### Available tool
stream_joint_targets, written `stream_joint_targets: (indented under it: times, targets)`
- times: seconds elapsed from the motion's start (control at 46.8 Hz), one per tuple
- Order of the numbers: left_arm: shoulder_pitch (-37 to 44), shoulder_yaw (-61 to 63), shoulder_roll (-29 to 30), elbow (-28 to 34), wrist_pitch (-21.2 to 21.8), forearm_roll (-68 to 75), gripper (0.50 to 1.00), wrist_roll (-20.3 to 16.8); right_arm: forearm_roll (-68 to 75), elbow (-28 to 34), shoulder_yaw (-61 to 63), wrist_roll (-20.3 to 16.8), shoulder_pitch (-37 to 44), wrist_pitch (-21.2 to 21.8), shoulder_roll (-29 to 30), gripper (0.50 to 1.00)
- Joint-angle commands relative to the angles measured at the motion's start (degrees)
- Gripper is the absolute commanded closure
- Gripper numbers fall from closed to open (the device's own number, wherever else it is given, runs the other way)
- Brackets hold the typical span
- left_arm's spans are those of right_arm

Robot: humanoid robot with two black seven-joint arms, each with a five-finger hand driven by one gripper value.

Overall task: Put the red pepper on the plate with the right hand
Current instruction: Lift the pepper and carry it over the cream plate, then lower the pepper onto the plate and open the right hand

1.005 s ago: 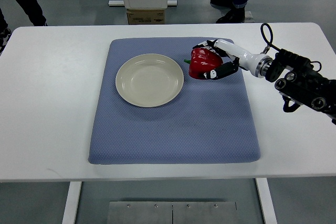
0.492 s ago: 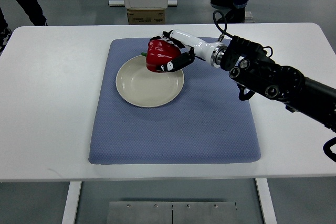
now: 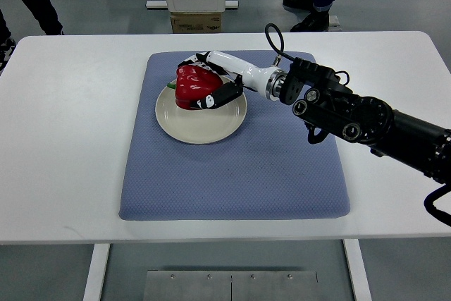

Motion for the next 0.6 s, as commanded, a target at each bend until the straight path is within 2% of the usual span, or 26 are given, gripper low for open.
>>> stream_joint_targets:
  times: [0.0, 0.214, 0.577]
  targets:
    - [0.00, 0.00, 0.00, -0.07, 0.01, -0.01, 0.500, -0.03, 0.03, -0.01, -0.08, 1.16, -0.88, 0.21, 0.00, 1.000]
    - [0.00, 0.00, 0.00, 0.02, 0.01, -0.01, 0.500, -0.03, -0.06, 0.08, -1.66, 1.86, -2.55, 0.39, 0.00, 1.000]
    - [0.00, 0.00, 0.00, -0.07, 0.01, -0.01, 0.500, -0.03, 0.03, -0.45, -1.92, 0.63, -3.16, -0.49, 0.00, 1.000]
